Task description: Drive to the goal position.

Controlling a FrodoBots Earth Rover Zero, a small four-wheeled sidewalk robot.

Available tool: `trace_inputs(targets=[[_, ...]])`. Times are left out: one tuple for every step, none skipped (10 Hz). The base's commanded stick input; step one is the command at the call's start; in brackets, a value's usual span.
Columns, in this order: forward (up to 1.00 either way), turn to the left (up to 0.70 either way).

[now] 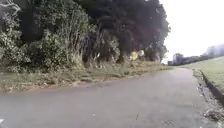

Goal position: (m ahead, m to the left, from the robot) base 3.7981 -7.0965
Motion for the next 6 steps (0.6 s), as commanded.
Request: trace_inputs(targets=[[0.02, 0.00], [0.04, 0.00], [0.65, 0.00], [0.68, 0.00], [0.70, -0.01], [0.70, -0.03]])
